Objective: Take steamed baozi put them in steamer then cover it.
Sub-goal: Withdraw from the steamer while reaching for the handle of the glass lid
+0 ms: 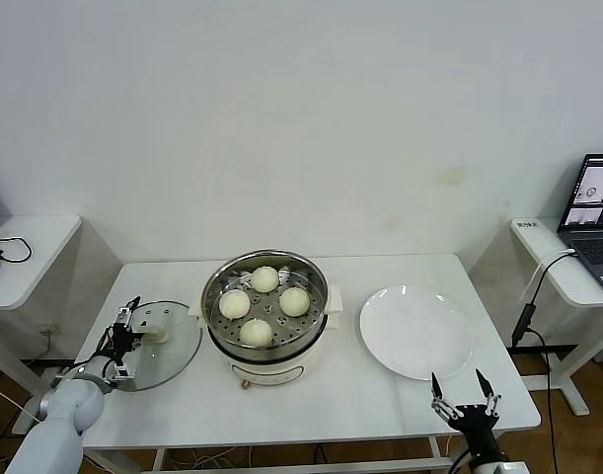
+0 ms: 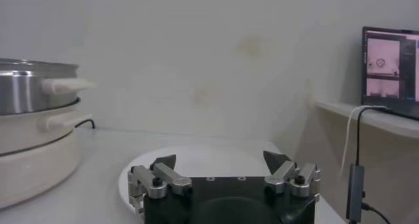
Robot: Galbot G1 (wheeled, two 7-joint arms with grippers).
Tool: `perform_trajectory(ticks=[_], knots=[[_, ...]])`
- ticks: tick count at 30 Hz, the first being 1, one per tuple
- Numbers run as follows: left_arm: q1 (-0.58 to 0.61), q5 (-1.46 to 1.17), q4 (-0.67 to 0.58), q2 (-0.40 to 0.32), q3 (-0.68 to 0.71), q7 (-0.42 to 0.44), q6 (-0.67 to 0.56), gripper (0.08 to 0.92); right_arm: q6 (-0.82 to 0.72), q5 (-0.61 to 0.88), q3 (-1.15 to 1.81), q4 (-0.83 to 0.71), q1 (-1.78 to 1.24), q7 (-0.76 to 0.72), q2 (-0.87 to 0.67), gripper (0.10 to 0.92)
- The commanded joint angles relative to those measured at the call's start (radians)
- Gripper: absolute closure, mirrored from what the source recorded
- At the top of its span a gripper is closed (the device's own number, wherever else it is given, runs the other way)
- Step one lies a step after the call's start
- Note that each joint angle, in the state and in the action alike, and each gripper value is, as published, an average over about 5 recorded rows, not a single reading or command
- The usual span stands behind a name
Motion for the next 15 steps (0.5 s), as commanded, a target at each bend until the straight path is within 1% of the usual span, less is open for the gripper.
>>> perform_trajectory(ticks=[1, 9, 15], knots=[[-0.013, -0.002, 0.028, -0.003, 0.003, -0.004, -0.002, 0.258, 0.001, 0.000, -0.001, 0.001, -0.002, -0.001, 0.001, 0.203], [0.013, -0.002, 0.010, -0.003, -0.007, -0.009, -0.005, 0.491, 0.004, 0.001, -0.003, 0.004, -0.005, -0.002, 0.000, 0.203], [0.080, -0.006, -0.073, 0.005, -0.038, -0.001, -0.001, 0.665, 0.005, 0.001, -0.011, 0.011, -0.009, -0.002, -0.005, 0.202]])
